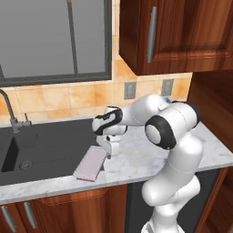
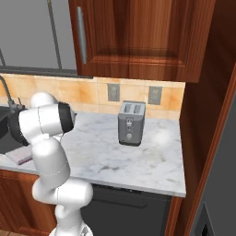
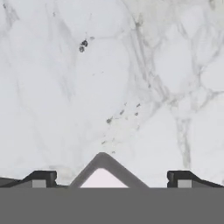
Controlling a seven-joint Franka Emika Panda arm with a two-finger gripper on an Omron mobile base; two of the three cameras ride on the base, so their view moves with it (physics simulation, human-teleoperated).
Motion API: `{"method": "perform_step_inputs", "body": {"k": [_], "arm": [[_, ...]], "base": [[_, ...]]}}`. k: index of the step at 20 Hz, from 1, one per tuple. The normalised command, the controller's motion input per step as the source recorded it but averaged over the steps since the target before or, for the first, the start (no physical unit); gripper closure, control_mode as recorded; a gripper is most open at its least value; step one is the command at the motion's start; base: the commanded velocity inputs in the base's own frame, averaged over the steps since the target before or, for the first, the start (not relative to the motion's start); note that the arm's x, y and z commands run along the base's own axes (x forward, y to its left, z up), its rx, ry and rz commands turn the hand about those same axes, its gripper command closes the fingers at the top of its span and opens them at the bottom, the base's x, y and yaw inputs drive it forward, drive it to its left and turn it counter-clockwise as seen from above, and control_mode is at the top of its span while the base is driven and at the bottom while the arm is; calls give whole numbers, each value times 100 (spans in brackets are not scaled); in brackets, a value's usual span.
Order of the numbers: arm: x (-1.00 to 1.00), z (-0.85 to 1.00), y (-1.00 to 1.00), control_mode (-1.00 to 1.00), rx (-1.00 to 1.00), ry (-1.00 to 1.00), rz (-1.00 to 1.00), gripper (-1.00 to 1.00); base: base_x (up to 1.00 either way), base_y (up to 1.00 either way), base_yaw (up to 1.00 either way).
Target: The ice cube tray has been filled with water. Take the tray and place it in the freezer to make ice. Close the freezer door after placing the tray.
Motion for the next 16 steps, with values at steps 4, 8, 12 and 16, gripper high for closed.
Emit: {"method": "perform_step_inputs", "body": {"k": [4,8,12,16], "arm": [[-71,-2,46,-100,0,3,-8,-100],[-78,-1,43,-100,0,0,-6,-100],[-51,10,19,-100,0,0,-7,-100],[-1,47,-5,-100,0,0,-8,-100]], "base": [[0,0,0],[0,0,0],[0,0,0],[0,0,0]]}}
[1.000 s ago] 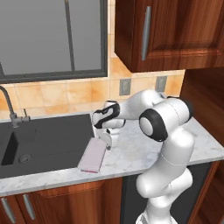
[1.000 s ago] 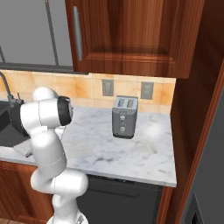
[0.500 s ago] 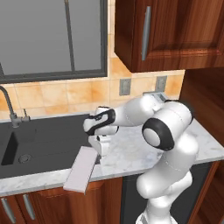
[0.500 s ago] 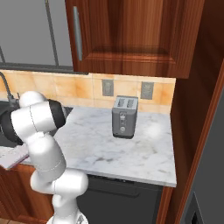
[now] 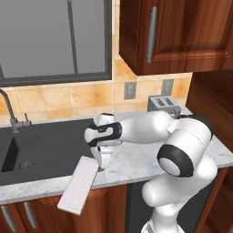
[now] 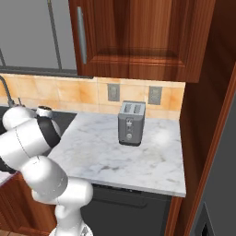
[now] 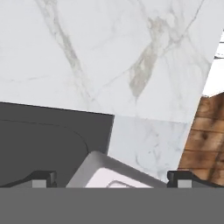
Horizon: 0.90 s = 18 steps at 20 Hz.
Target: The ice cube tray has been filled with water. Take the tray and place it in the freezer to make ice. Close the freezer door after placing the tray.
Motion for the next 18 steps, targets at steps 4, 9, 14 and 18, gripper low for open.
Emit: {"method": "perform_step_inputs", "body": {"k": [4,9,14,18], "arm": [[26,48,-39,-100,0,0,-10,-100],[43,28,-41,-100,0,0,-9,-100],[14,1,-22,-100,0,0,-8,-100],[-16,19,0,-100,0,-5,-1,-100]], "base": [[0,0,0],[0,0,0],[0,0,0],[0,0,0]]}}
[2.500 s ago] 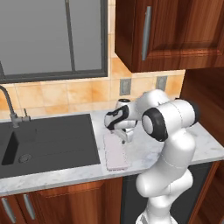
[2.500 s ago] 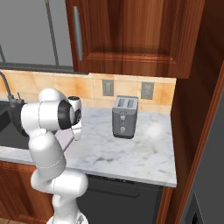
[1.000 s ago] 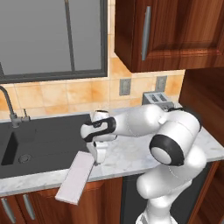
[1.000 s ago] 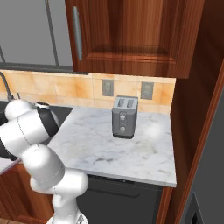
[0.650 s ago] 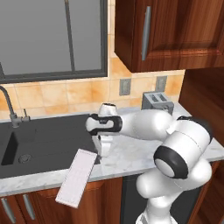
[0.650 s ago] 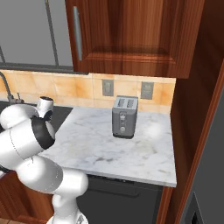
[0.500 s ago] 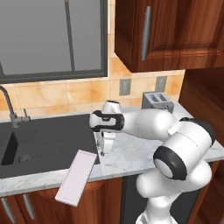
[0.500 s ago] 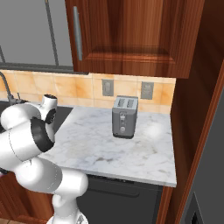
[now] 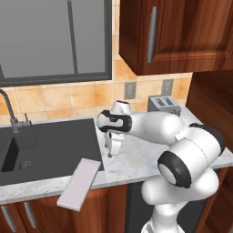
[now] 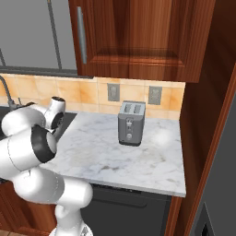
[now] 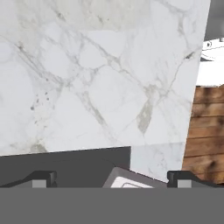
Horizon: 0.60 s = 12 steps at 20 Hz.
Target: The ice cube tray has been filled with water. Take the tray and place it in the freezer to make ice. Close the freezer door after placing the tray.
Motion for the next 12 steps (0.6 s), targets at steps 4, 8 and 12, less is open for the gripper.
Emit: {"method": "perform_step_inputs", "body": {"k": [4,8,12], "arm": [[-54,31,9,-100,-1,-15,0,-100],[-62,32,10,-100,-4,-16,1,-100],[-64,37,14,-100,-8,-18,4,-100]], "base": [[0,0,0],[0,0,0],[0,0,0]]}}
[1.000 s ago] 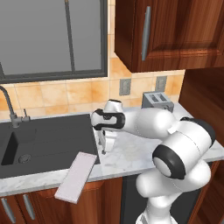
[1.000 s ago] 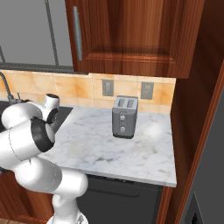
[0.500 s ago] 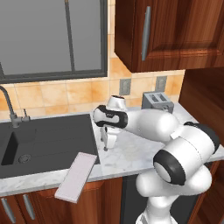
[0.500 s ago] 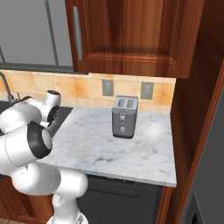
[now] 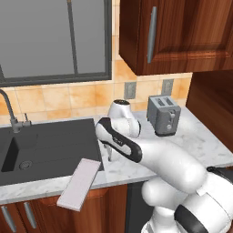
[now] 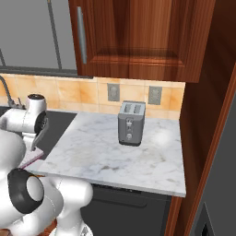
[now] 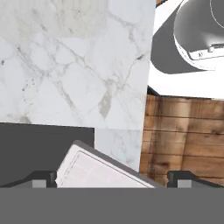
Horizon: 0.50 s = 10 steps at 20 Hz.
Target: The ice cube tray has been filled with water. Take the tray and place it in the freezer to make ice. Close the freezer door after placing the tray.
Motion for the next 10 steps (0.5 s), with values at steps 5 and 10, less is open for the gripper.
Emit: {"method": "perform_step_inputs", "body": {"k": [5,10], "arm": [[-53,50,7,-100,-16,-29,21,-100],[-28,54,8,-100,-19,-25,39,-100]], "base": [[0,0,0],[0,0,0]]}}
